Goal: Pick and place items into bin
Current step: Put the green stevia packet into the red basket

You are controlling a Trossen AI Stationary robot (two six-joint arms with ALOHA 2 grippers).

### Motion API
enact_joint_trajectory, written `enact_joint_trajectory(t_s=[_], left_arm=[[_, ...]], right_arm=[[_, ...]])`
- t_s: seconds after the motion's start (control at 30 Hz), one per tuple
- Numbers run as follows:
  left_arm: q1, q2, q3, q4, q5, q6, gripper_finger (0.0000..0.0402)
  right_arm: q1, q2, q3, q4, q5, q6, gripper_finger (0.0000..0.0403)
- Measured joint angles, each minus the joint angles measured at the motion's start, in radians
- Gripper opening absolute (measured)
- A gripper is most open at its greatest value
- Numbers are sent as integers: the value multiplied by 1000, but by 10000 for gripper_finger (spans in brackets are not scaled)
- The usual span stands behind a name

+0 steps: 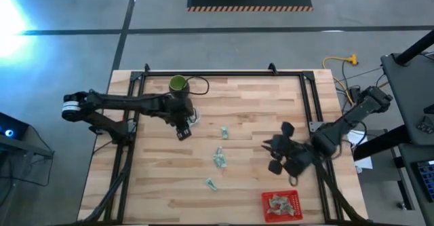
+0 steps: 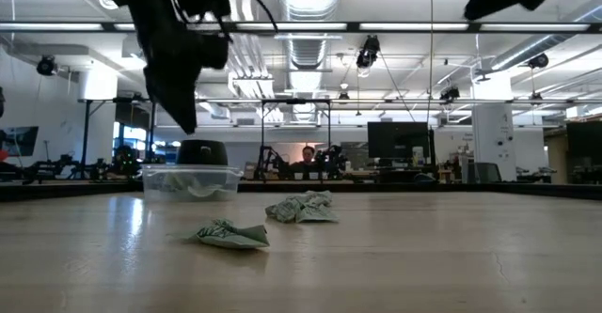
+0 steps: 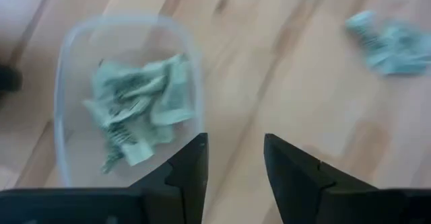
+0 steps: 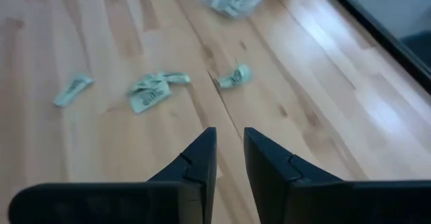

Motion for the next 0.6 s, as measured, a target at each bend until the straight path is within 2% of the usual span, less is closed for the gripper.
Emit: enact_joint_trajectory(t_s=[0.23, 0.43, 0.6], left_arm=[[-120, -138, 4, 54, -12, -75, 128], [-232, -221, 4, 104, -105, -117, 128], [-301, -244, 0, 112, -165, -151, 128]], right_arm=[[-228, 0, -37, 149, -148, -222, 93], [-412, 4, -122, 401, -408, -365, 124], [-509, 13, -214, 596, -504, -433, 147]])
